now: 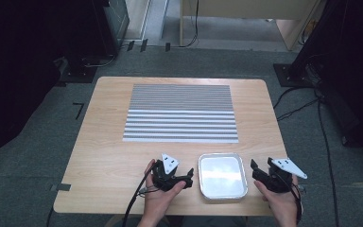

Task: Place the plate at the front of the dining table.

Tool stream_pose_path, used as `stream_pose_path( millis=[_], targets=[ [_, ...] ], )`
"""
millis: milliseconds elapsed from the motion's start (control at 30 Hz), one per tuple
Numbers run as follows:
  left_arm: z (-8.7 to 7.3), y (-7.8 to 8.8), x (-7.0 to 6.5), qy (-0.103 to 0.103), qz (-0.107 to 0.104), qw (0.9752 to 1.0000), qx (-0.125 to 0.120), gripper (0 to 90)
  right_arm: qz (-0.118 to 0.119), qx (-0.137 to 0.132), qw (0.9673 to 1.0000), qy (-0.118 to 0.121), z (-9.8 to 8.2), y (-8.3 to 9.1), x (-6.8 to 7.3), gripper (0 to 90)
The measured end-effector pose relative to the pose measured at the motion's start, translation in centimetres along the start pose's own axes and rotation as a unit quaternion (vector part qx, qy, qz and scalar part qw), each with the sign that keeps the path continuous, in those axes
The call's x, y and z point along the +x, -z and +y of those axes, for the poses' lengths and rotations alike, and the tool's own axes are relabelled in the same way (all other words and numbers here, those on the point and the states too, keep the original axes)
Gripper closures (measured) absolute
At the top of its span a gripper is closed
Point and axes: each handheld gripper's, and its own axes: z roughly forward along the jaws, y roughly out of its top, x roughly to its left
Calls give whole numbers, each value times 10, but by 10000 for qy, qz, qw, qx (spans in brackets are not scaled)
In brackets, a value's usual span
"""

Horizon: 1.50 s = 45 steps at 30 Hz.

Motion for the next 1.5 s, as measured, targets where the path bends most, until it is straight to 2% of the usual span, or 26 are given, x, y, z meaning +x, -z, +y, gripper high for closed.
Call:
stream_pose_path(
  millis=[133, 233, 333, 400, 433, 500, 567, 633, 700, 733, 833, 867, 933, 1033, 1067, 1133, 1267, 1500],
  targets=[
    [0, -3, -7, -29, -37, 10000, 23, 110, 115, 13, 9999, -24, 0, 0, 2, 393],
    [0, -7, -15, -50, -50, 10000, 40, 135, 324, 53, 9994, -114, 0, 0, 1, 448],
    [-1, -10, -22, 54, -150, 9999, 53, 153, 510, 61, 9985, -166, 0, -1, 1, 488],
    [-1, -11, -24, 84, -138, 9999, 49, 233, 592, 77, 9980, -211, -1, -1, 2, 501],
    [-2, -12, -28, 106, -103, 9999, 30, 273, 673, 40, 9974, -249, -2, -1, 4, 545],
    [-2, -13, -32, 105, -102, 9999, 26, 307, 797, 56, 9963, -315, -2, -1, 6, 576],
    [-2, -13, -35, 106, -119, 9999, 42, 325, 938, 190, 9947, -388, -2, -1, 8, 587],
    [-3, -15, -37, 126, -145, 9998, 80, 356, 937, 305, 9943, -411, -2, -2, 9, 589],
    [-3, -16, -38, 135, -176, 9997, 90, 442, 963, 352, 9937, -442, -2, -3, 9, 595],
    [-3, -16, -39, 148, -226, 9996, 108, 449, 1085, 374, 9922, -491, -3, -3, 9, 640],
    [-4, -17, -43, 167, -356, 9992, 107, 503, 1259, 300, 9895, -645, -5, -4, 7, 667],
    [-4, -17, -43, 167, -356, 9992, 107, 522, 1259, 300, 9895, -645, -5, -4, 7, 667],
    [-5, -19, -44, 188, -447, 9987, 175, 574, 1404, 355, 9860, -826, -5, -5, 5, 727],
    [-6, -22, -43, 299, -558, 9976, 262, 643, 1656, 595, 9781, -1113, -5, -5, 4, 776],
    [-6, -22, -43, 299, -558, 9976, 262, 658, 1670, 637, 9772, -1142, -5, -5, 5, 780],
    [-6, -25, -43, 362, -644, 9967, 350, 681, 1584, 679, 9783, -1153, -6, -7, 5, 794],
    [-8, -26, -42, 368, -595, 9968, 390, 716, 1488, 772, 9784, -1208, -9, -10, 3, 817],
    [-7, -24, -40, 455, -646, 9963, 333, 774, 1498, 1017, 9749, -1292, -11, -13, 4, 862]
  ],
)
